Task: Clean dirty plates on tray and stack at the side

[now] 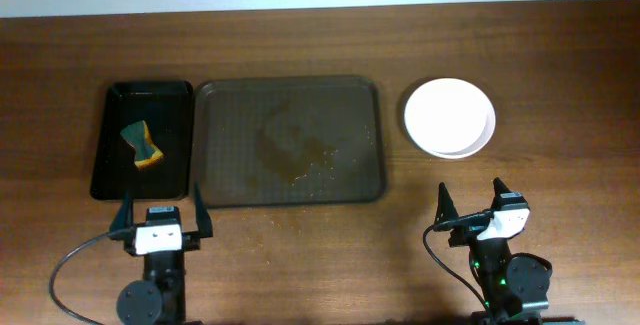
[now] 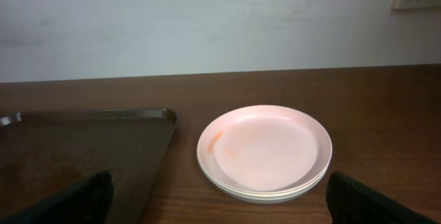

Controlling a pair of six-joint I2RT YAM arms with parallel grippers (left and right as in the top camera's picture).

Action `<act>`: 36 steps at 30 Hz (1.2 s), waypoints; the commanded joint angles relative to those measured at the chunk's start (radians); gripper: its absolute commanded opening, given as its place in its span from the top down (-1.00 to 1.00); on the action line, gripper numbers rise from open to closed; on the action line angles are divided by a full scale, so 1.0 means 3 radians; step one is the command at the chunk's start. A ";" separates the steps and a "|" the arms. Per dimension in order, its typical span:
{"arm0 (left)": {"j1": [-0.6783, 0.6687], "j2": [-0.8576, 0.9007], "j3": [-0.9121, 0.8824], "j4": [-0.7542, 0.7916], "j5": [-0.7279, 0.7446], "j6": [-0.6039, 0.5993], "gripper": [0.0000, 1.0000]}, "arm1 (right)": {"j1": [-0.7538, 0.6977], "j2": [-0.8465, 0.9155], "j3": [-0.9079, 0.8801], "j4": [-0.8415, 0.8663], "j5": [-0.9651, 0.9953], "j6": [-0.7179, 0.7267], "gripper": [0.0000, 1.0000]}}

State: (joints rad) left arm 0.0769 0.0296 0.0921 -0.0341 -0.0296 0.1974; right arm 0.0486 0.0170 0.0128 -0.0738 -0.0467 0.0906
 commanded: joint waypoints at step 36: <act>-0.0014 -0.0081 -0.0278 -0.0161 0.0065 0.0444 -0.98 | 0.0020 0.0003 -0.0024 -0.0001 -0.0032 -0.0005 -0.97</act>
State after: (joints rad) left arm 0.0765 0.0135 0.0151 -0.0834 -0.0250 0.3153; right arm 0.0486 0.0170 0.0128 -0.0738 -0.0467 0.0902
